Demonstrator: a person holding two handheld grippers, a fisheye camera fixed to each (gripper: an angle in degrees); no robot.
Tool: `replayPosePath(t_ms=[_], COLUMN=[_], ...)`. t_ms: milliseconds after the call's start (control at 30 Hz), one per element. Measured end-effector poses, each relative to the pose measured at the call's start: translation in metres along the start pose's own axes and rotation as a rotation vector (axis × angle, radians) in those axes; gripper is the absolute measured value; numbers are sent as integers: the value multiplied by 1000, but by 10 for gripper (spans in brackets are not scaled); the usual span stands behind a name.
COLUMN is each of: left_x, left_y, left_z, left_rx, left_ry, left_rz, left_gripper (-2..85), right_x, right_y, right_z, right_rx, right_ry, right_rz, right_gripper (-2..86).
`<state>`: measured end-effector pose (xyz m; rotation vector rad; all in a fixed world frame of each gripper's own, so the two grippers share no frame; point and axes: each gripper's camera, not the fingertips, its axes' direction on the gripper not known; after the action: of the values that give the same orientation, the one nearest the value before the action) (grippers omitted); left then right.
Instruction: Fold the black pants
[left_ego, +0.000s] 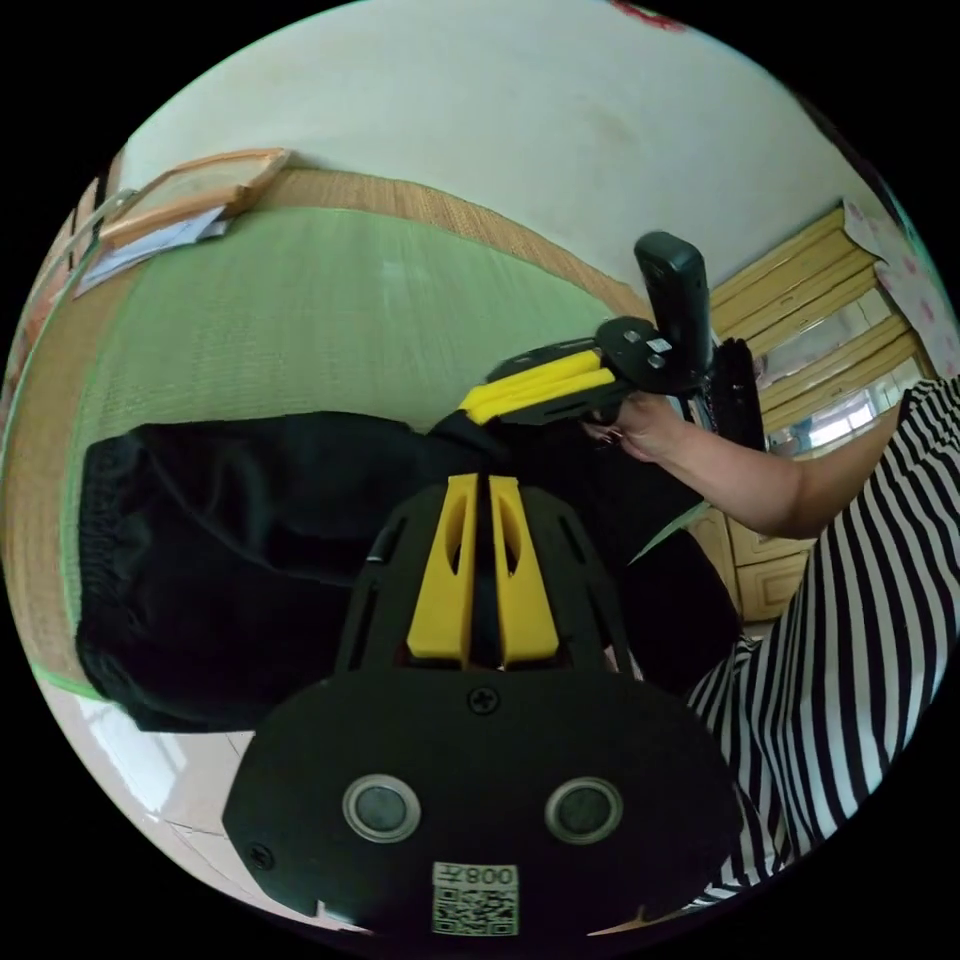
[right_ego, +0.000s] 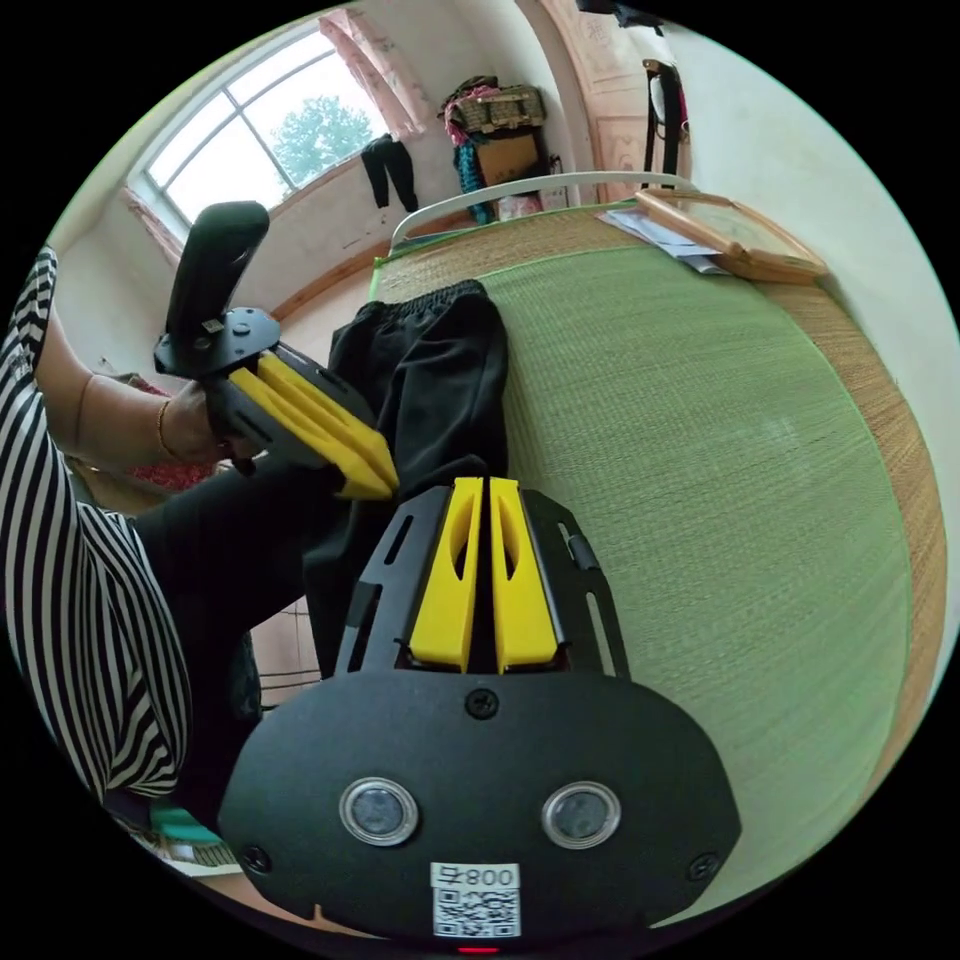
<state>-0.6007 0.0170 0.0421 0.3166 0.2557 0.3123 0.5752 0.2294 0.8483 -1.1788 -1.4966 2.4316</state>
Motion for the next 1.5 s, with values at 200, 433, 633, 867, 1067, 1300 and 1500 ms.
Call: replayPosePath(t_ms=[200,433,633,867,1067,1300,1500], left_x=[-80,-161,-148,-145,-147,-118,-95], left_y=[14,28,34,36,41,70,98], left_z=[-84,-91,-130,-148,-152,-191,-168], left_rx=[155,37,102,92,61,177,5], left_ry=[-335,-272,-299,-369,-387,-398,-346], left_rz=[-225,-399,-371,-374,-392,-387,-333], left_gripper=[77,91,33,20,25,18,4], right_x=[37,48,76,148,220,197,72], right_y=[3,-13,-30,-36,-32,-5,27], right_z=[-32,-31,-35,-6,28,-17,6], right_rx=[79,41,7,-21,-78,-8,-73], right_ry=[-26,13,59,68,-29,38,8], right_rz=[118,132,168,319,499,506,416], right_gripper=[8,6,6,5,3,1,1])
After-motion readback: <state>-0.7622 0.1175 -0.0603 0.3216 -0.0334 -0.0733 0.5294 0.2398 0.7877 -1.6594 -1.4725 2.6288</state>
